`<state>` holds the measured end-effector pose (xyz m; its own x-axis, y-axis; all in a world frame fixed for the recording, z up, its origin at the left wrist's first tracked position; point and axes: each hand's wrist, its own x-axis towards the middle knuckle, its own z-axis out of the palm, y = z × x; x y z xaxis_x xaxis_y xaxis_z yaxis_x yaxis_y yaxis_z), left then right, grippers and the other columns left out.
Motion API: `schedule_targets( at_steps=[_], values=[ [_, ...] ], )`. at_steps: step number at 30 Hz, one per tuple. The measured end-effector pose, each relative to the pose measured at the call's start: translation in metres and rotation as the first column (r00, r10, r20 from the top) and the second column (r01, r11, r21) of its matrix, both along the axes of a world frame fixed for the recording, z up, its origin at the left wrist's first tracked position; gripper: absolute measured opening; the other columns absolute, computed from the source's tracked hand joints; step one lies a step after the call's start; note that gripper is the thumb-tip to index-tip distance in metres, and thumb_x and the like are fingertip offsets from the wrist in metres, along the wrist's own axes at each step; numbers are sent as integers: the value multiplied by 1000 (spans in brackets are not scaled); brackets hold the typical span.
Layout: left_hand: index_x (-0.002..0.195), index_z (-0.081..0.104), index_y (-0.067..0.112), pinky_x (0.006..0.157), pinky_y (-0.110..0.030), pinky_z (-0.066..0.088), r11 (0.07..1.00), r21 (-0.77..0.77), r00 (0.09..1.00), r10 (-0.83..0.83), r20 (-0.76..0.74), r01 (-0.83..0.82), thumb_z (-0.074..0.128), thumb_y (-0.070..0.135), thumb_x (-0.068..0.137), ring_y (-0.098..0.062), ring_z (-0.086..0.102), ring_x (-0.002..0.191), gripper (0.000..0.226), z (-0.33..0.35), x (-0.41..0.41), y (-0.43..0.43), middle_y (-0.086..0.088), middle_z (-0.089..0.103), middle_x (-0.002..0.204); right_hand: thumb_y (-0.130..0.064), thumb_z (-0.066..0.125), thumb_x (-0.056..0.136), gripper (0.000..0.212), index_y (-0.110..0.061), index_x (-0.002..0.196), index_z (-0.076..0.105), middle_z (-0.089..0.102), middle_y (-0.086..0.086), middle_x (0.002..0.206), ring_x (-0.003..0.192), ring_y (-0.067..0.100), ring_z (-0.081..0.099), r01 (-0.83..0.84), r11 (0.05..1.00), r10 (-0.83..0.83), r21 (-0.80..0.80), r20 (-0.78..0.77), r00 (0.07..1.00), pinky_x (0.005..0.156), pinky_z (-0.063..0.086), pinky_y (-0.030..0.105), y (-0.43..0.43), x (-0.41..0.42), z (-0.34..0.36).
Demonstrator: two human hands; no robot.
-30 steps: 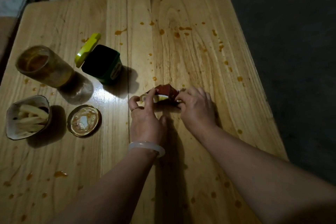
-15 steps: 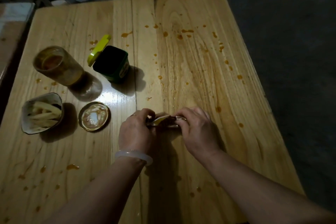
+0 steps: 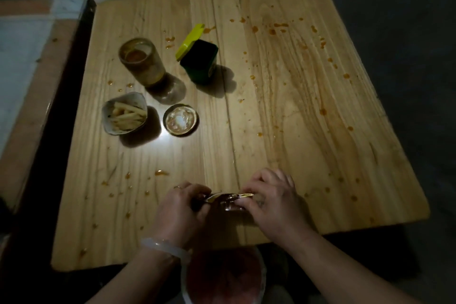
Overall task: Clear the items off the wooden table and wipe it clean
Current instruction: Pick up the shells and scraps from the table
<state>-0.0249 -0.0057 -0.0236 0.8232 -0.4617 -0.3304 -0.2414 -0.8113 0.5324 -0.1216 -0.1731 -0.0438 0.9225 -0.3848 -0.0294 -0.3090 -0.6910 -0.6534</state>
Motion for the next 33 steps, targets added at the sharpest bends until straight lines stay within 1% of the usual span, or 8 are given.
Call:
schedule_targets(
  at_steps=[4, 7, 10, 18, 22, 28, 30, 33],
  values=[
    [100, 66, 35, 71, -22, 50, 999, 6, 996, -52, -78, 53, 66, 33, 81, -5, 59, 86, 18, 5, -28, 38, 15, 59, 93, -42, 67, 75, 13, -32, 81, 71, 61, -15, 78, 86, 12, 47, -34, 999, 32, -20, -94, 995, 81, 33, 31, 32, -28, 3],
    [102, 63, 38, 76, -23, 51, 994, 19, 986, -102, -135, 106, 60, 43, 84, -2, 57, 90, 19, 6, -45, 55, 19, 58, 96, -40, 71, 79, 9, -36, 88, 69, 56, -16, 81, 96, 13, 45, -9, 999, 17, 35, -213, 977, 90, 36, 31, 49, -48, 1],
    [110, 59, 37, 83, -26, 51, 976, 73, 959, -186, -212, 205, 59, 44, 83, -3, 57, 96, 28, 5, -57, 67, 16, 61, 104, -39, 69, 84, 8, -38, 92, 68, 44, -16, 87, 97, 10, 38, -32, 999, 44, 39, -336, 941, 92, 36, 25, 67, -66, 1],
    [128, 50, 31, 90, -24, 46, 936, 154, 916, -259, -308, 316, 62, 33, 84, -11, 52, 113, 46, -15, -77, 86, 8, 53, 125, -37, 66, 87, 14, -35, 101, 68, 47, -8, 96, 102, 14, 49, -18, 999, 31, 30, -529, 848, 89, 44, 28, 104, -99, -21],
    [129, 50, 26, 89, -24, 46, 935, 168, 918, -253, -305, 314, 60, 23, 87, -14, 52, 113, 43, -28, -82, 92, 5, 50, 126, -31, 70, 84, 21, -32, 105, 70, 52, -7, 96, 101, 15, 57, 26, 994, 39, 104, -579, 815, 86, 46, 27, 113, -105, -32],
    [117, 57, 27, 80, -22, 48, 958, 134, 948, -220, -230, 254, 56, 17, 89, -11, 57, 103, 30, -35, -83, 95, 8, 58, 114, -19, 63, 90, 21, -25, 107, 71, 64, -6, 109, 108, 12, 53, 23, 993, 49, 116, -585, 809, 90, 46, 27, 115, -109, -45],
    [112, 60, 28, 77, -22, 48, 965, 127, 958, -201, -205, 230, 57, 17, 89, -10, 59, 98, 26, -33, -82, 93, 8, 62, 108, -21, 63, 90, 17, -26, 103, 72, 66, -7, 104, 101, 11, 58, 73, 990, 8, 119, -568, 823, 85, 49, 28, 114, -105, -42],
    [106, 64, 28, 80, -25, 51, 980, 85, 967, -159, -200, 179, 61, 25, 88, -10, 60, 95, 19, -26, -79, 89, 8, 65, 102, -35, 66, 88, 11, -26, 84, 71, 67, -10, 79, 78, 8, 63, 136, 983, -56, 124, -507, 860, 71, 53, 33, 113, -94, -30]
  ],
)
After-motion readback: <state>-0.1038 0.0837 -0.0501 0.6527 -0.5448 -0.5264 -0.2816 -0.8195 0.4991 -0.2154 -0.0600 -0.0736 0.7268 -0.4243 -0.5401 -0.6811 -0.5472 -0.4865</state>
